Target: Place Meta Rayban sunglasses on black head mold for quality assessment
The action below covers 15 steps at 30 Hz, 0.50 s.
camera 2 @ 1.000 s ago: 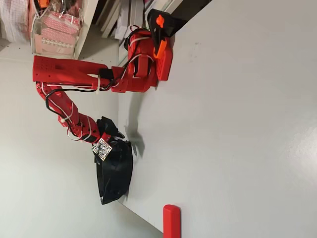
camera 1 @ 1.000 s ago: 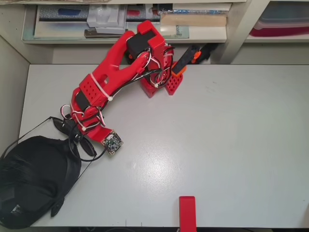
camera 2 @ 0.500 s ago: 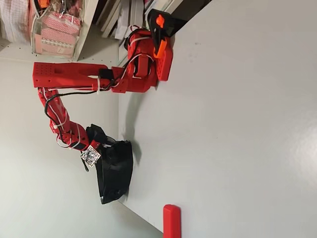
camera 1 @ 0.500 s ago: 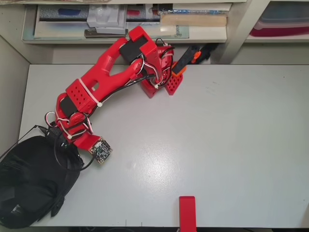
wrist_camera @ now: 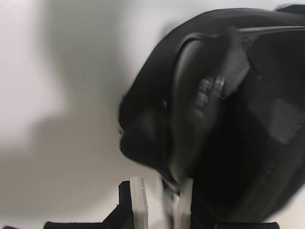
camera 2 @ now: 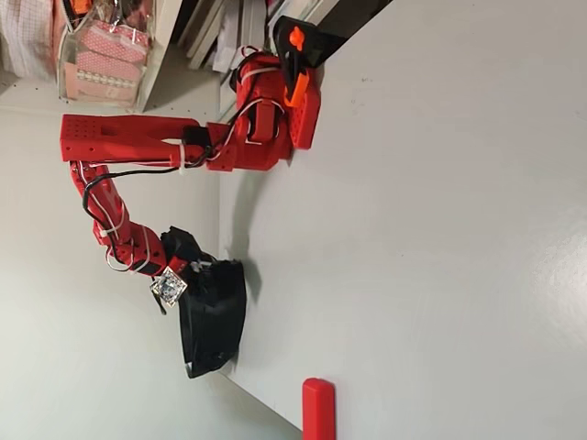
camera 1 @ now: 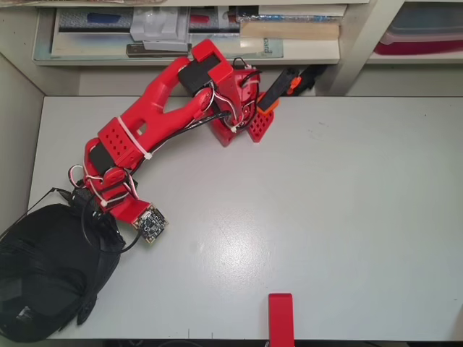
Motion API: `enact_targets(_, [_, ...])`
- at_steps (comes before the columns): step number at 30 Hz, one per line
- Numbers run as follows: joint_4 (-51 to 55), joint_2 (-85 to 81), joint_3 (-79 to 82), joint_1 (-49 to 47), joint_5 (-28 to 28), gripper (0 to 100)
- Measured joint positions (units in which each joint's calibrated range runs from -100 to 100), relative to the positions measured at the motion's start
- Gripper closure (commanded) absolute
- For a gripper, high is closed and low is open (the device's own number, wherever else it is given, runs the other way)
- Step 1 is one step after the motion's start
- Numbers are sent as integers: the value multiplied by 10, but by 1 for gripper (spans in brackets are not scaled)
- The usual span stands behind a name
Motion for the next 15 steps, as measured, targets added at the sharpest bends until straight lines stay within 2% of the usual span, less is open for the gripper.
enact_targets(7, [91, -178, -1, -7, 17, 50])
enact_targets(11, [119, -218, 47, -7, 12, 50])
enact_targets(15, [119, -220, 126, -7, -23, 52])
